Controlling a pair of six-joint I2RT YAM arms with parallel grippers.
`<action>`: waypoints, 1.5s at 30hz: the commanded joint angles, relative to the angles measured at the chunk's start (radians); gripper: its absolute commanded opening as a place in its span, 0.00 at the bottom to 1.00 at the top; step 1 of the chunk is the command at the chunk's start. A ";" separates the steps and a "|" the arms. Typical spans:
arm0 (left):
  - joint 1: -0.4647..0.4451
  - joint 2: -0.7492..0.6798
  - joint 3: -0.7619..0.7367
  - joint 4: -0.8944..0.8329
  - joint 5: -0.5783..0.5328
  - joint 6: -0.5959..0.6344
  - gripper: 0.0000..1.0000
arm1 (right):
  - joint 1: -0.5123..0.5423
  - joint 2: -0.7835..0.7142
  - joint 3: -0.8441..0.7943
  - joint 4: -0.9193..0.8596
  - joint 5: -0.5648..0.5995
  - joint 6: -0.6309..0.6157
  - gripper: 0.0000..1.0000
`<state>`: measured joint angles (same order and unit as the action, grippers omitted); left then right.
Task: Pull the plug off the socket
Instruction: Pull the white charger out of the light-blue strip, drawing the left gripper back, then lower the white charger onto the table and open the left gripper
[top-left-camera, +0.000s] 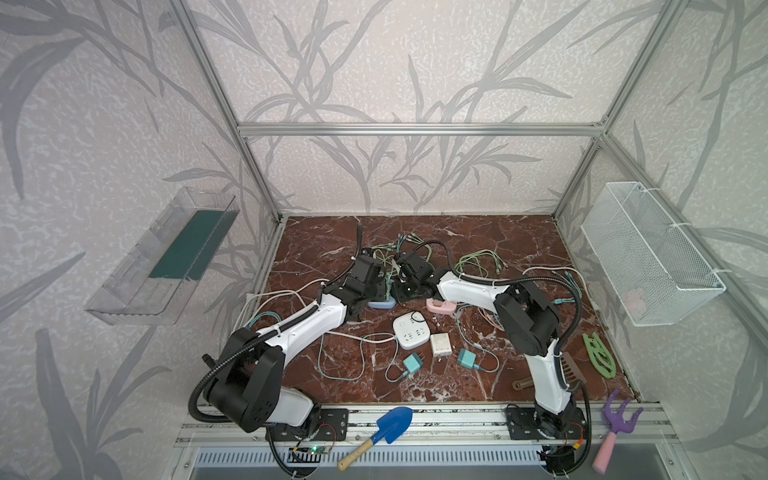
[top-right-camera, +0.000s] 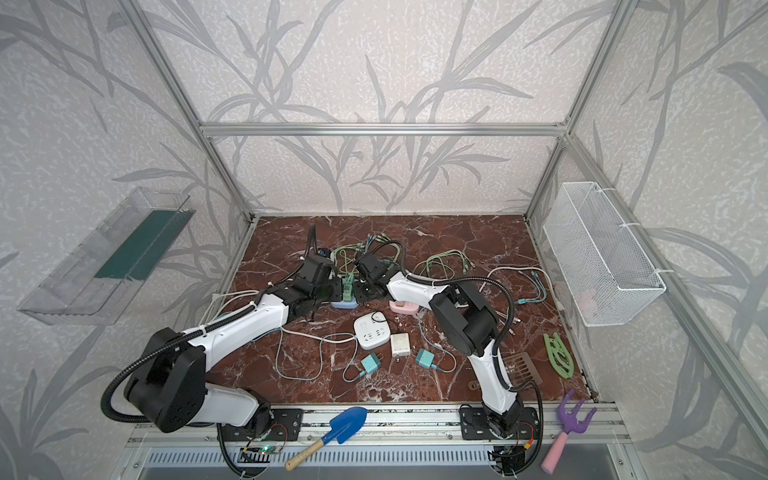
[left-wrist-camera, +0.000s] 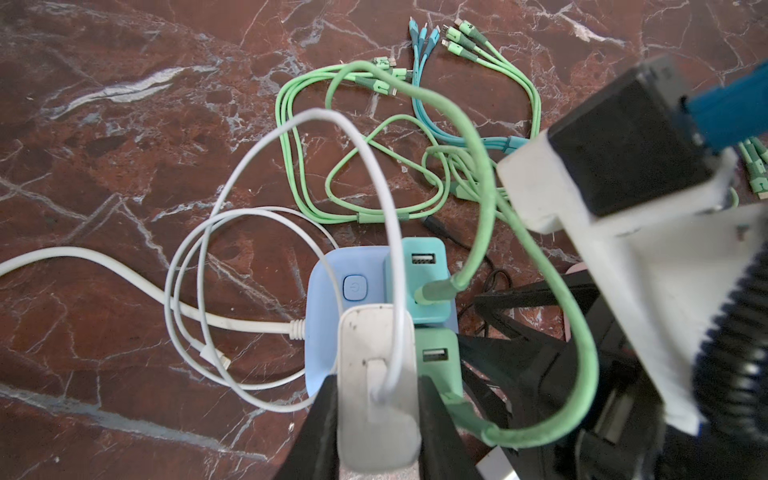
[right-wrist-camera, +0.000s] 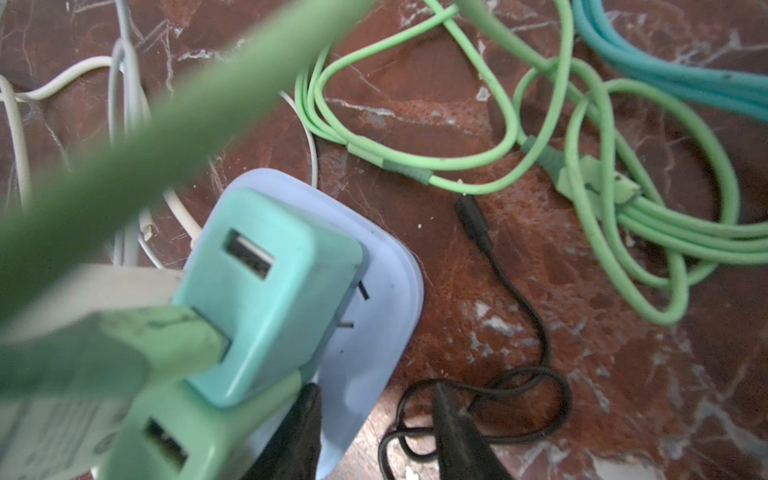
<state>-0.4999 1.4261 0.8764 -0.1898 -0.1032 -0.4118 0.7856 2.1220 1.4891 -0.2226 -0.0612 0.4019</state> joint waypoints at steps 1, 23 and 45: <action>-0.009 -0.021 0.018 0.059 0.020 -0.011 0.23 | 0.004 0.074 -0.028 -0.164 0.051 -0.028 0.45; 0.119 -0.304 -0.201 -0.017 0.027 -0.063 0.23 | 0.000 -0.053 -0.109 0.032 -0.064 -0.095 0.52; 0.313 -0.307 -0.381 0.115 0.398 -0.182 0.23 | 0.000 -0.179 -0.267 0.235 -0.079 -0.154 0.60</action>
<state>-0.1982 1.1141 0.5095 -0.1143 0.2455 -0.5716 0.7837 1.9850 1.2263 -0.0227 -0.1329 0.2615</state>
